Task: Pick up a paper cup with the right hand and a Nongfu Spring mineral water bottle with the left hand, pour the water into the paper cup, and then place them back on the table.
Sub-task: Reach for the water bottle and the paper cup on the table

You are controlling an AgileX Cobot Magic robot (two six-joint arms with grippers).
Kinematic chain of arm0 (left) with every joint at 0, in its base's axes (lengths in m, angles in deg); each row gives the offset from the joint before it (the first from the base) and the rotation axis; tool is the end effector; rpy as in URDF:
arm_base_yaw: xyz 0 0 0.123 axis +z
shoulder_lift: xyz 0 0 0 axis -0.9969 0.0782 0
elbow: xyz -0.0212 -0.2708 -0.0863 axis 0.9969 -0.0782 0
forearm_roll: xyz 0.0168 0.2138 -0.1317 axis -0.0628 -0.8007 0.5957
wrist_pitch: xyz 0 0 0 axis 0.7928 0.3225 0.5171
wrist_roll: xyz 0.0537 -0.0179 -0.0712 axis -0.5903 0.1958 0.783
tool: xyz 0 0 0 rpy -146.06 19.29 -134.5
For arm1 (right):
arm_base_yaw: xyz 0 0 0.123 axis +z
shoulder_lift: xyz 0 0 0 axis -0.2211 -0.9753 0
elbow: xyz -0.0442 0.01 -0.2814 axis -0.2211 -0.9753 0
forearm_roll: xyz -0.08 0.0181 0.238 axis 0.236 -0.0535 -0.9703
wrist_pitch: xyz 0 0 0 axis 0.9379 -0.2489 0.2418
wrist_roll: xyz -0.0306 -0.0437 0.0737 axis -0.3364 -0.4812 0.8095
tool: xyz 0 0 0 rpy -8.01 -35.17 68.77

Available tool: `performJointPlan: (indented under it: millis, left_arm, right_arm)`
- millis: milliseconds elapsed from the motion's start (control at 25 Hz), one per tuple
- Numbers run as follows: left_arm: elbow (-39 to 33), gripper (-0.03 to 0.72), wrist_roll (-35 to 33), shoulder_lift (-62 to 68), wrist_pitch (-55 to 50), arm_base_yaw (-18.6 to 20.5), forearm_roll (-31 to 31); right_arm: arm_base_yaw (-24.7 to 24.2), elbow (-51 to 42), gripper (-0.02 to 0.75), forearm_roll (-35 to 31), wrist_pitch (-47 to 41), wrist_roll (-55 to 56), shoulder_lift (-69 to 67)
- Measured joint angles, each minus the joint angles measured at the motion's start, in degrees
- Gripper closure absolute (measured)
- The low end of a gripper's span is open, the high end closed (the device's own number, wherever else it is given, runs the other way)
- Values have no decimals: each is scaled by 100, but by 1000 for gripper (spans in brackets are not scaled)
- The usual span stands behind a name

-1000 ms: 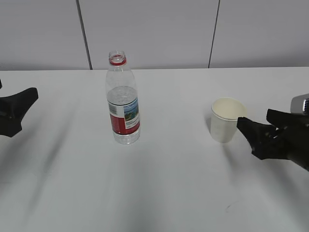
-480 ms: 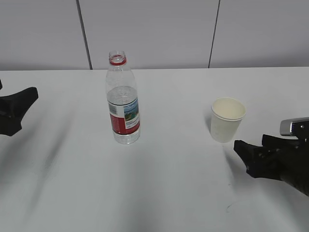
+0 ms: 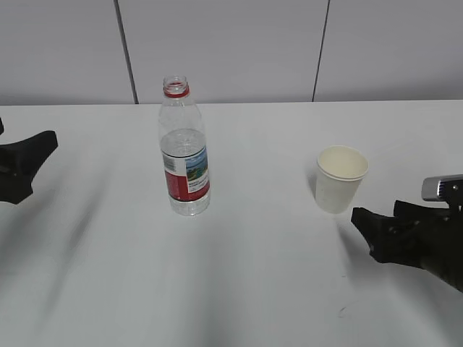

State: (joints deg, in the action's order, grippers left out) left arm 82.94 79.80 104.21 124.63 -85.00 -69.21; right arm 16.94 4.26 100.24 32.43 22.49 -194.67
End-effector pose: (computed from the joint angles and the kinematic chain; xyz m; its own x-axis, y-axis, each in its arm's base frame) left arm 0.2183 -0.0343 0.1973 -0.0896 0.0601 -0.9942 0.3943 0.9188 0.0200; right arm 0.2339 0.0346 0.1020 -0.3832 0.0438 -0.9226 -0.2232 0.9649 0.1385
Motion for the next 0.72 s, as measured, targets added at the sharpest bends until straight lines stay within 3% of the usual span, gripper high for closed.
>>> performJointPlan:
  millis: [720]
  left_arm:
    - [0,165,10,0,0,0,-201]
  right_arm:
    - [0,578,107,57,28,-199,-372]
